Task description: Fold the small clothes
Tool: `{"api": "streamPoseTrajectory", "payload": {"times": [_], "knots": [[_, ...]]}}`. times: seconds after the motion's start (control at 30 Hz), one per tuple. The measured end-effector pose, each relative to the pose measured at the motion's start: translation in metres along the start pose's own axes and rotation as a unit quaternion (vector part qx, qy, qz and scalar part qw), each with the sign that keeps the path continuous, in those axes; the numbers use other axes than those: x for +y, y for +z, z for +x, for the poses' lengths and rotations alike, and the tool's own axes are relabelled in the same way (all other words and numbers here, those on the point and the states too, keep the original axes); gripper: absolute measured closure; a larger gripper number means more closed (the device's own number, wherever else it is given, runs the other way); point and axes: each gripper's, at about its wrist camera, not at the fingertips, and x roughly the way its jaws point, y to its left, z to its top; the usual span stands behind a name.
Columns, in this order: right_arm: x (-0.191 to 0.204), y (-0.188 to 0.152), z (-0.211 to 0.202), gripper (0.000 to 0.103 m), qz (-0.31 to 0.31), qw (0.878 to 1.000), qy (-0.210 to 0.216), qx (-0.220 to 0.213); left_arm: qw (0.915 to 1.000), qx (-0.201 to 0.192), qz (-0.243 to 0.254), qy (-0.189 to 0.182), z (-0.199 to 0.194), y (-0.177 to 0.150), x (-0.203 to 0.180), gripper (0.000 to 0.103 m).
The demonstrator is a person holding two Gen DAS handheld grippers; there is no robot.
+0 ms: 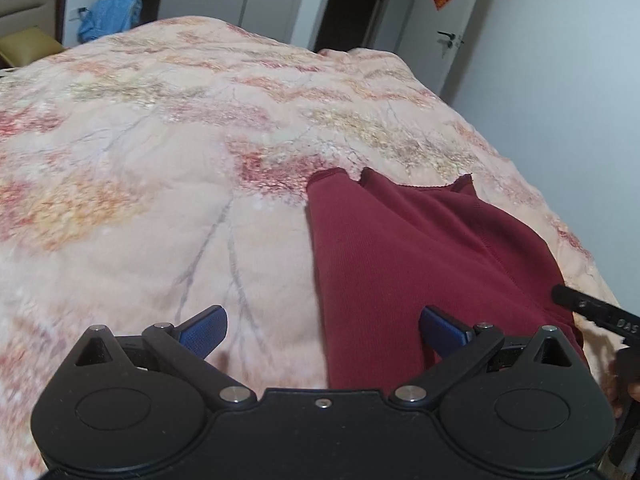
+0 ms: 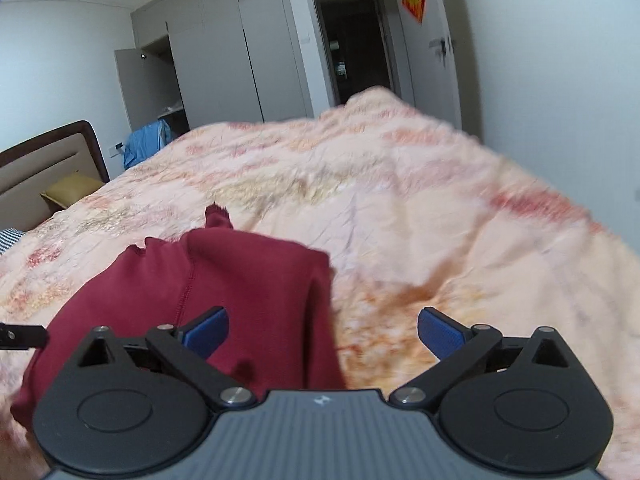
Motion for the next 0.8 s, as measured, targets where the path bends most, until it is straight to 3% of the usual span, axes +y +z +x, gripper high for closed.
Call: {"api": "streamPoseTrajectory", "payload": {"times": [0.2, 0.5, 0.67, 0.8], "knots": [[-0.005, -0.005, 0.025, 0.0, 0.032, 0.997, 0.054, 0.035, 0.9995, 0.021, 0.012, -0.02, 0.019, 0.005, 0.001, 0.0], [-0.012, -0.018, 0.028, 0.0, 0.053, 0.996, 0.059, 0.03, 0.9981, 0.042, -0.019, -0.041, 0.033, 0.006, 0.006, 0.0], [-0.001, -0.016, 0.022, 0.024, 0.024, 0.996, 0.083, 0.022, 0.9969, 0.052, -0.019, -0.056, 0.036, 0.009, 0.004, 0.001], [0.0, -0.015, 0.02, 0.04, 0.029, 0.994, 0.104, 0.03, 0.9941, 0.067, -0.025, -0.082, 0.041, 0.009, -0.001, 0.01]]}}
